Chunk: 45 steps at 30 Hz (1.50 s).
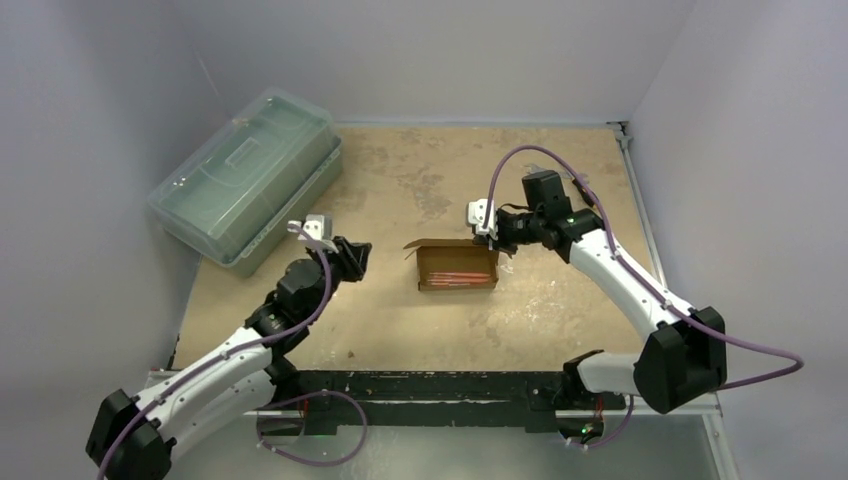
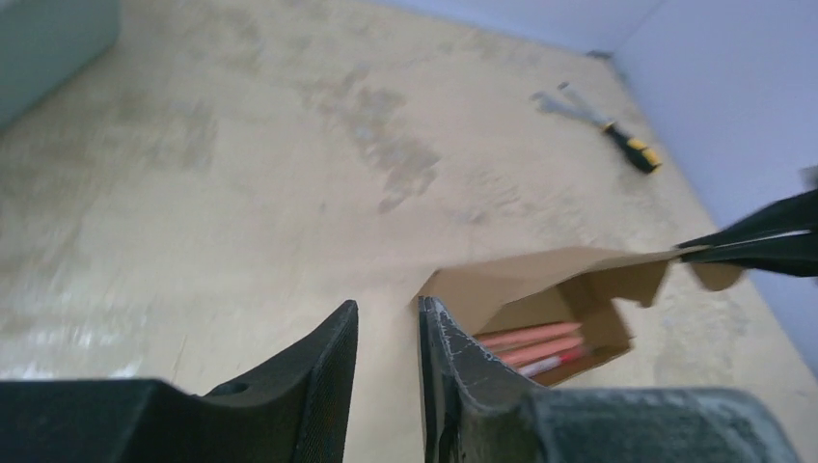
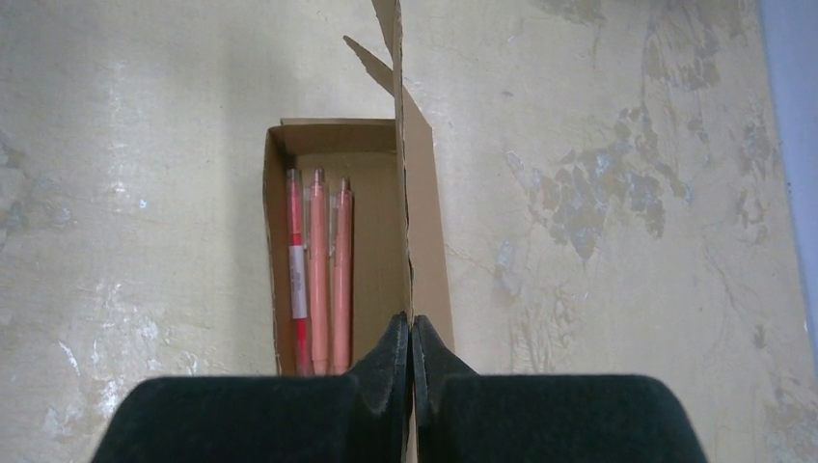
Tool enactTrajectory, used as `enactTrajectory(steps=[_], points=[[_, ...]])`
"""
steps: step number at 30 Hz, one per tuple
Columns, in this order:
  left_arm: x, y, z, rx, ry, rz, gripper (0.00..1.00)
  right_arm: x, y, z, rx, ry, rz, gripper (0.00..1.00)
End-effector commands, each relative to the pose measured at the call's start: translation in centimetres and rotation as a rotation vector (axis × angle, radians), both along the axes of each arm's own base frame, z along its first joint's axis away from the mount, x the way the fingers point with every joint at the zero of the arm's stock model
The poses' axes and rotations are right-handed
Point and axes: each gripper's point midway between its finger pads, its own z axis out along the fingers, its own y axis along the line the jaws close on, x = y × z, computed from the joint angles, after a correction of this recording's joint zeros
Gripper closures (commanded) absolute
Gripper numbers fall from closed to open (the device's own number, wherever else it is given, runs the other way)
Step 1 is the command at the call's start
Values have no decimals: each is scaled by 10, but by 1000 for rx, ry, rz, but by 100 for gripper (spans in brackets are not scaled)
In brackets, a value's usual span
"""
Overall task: Fold the paper box
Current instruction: Close the paper box at the center of the board.
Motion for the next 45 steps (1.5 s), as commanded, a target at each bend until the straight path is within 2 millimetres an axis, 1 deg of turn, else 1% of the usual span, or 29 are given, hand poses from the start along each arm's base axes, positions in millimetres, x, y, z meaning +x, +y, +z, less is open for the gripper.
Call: enactTrajectory(steps=[1, 7, 8, 13, 17, 23, 27, 28, 29, 30, 31, 40, 45], points=[[10, 7, -40, -73, 115, 98, 73, 5, 5, 12, 30, 4, -12, 100], [30, -28, -54, -46, 127, -5, 74, 6, 7, 14, 37, 11, -6, 100], [34, -33, -61, -29, 138, -16, 74, 6, 9, 15, 41, 11, -1, 100], [56, -50, -68, -2, 140, -45, 74, 8, 12, 20, 57, 20, 2, 100], [65, -58, -74, -1, 144, -72, 74, 12, 13, 21, 62, 24, -13, 100], [64, -78, -81, -18, 165, -164, 76, 18, 15, 23, 84, 34, -46, 100], [60, -87, -88, -36, 179, -214, 77, 19, 18, 23, 99, 51, -49, 100], [60, -88, -87, -41, 178, -215, 77, 22, 15, 23, 103, 54, -63, 100], [58, -91, -88, -47, 182, -233, 78, 9, 14, -3, 79, 120, -61, 100], [57, -94, -87, -52, 181, -246, 78, 20, 19, 20, 106, 69, -62, 100], [57, -95, -86, -56, 180, -253, 78, 22, 20, 23, 111, 64, -67, 100], [51, -102, -75, -105, 170, -300, 79, 25, 23, 23, 129, 91, -88, 100], [49, -105, -75, -116, 176, -313, 79, 27, 23, 18, 124, 111, -99, 100]])
